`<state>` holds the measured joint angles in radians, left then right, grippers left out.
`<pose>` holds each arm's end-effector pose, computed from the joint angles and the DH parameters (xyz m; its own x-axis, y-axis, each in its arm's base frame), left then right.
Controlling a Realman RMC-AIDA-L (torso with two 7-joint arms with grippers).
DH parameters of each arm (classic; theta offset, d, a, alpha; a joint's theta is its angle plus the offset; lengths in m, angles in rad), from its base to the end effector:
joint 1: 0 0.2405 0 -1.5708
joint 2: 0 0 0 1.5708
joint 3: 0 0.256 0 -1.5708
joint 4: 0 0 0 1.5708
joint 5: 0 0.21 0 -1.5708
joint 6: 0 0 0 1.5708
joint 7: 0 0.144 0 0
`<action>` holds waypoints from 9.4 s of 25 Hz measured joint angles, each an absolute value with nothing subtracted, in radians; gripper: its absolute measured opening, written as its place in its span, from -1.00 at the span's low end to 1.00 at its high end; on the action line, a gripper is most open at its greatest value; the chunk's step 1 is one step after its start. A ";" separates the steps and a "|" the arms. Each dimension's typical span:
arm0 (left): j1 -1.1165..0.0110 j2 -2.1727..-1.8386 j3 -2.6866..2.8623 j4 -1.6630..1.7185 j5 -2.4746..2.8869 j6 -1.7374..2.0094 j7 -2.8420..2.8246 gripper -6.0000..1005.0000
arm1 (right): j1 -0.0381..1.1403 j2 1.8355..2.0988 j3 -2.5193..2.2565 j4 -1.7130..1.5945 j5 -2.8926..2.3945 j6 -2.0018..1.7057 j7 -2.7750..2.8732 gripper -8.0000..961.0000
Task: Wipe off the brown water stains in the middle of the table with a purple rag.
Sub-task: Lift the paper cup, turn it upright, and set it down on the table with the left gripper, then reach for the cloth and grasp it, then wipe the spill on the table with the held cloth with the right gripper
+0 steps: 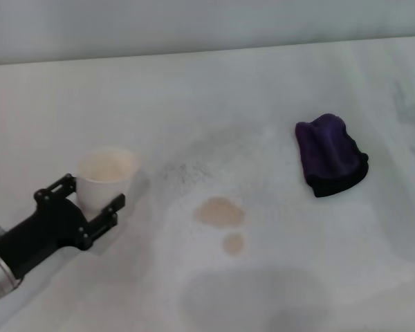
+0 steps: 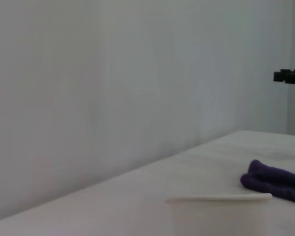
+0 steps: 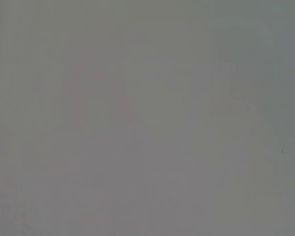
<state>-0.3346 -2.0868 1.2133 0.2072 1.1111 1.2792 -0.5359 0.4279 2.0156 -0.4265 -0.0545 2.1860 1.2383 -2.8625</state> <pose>-0.3178 0.2670 -0.0677 0.8110 0.0988 0.5767 0.4426 -0.7482 -0.4942 0.3746 0.3241 0.0562 0.7501 0.0829 -0.6561 -0.6577 -0.0107 -0.7532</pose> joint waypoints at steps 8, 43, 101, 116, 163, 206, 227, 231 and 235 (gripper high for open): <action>-0.368 -2.087 1.215 0.153 1.119 1.263 -0.503 0.27 | 0.429 2.016 -0.426 -0.056 2.186 1.231 -2.861 -0.05; -0.259 -2.088 1.209 0.109 1.104 1.301 -0.391 0.75 | 0.420 2.017 -0.428 -0.054 2.186 1.236 -2.859 -0.05; -0.192 -2.071 1.204 0.111 0.356 1.483 -0.259 0.74 | 0.361 1.935 -0.734 -0.989 1.170 1.232 -1.106 0.05; -0.204 -2.074 1.204 0.134 0.345 1.484 -0.209 0.74 | 0.635 2.012 -0.918 -1.171 0.441 1.522 -0.637 0.36; -0.233 -2.069 1.204 0.170 0.324 1.485 -0.107 0.74 | 0.861 2.016 -1.287 -0.764 0.279 1.285 -0.263 0.21; -0.249 -2.069 1.203 0.166 0.294 1.457 -0.107 0.74 | 0.881 2.027 -1.704 -0.838 0.581 1.292 -0.285 -0.85; -0.221 -2.077 1.206 0.163 0.295 1.444 -0.115 0.74 | 0.902 2.028 -2.122 -1.033 0.851 1.274 -0.282 -0.86; -0.204 -2.077 1.207 0.157 0.295 1.444 -0.115 0.74 | 0.946 2.028 -2.076 -0.979 0.777 1.258 -0.278 -0.86; -0.202 -2.077 1.206 0.151 0.295 1.443 -0.115 0.74 | 0.969 2.028 -2.001 -0.917 0.689 1.240 -0.279 -0.86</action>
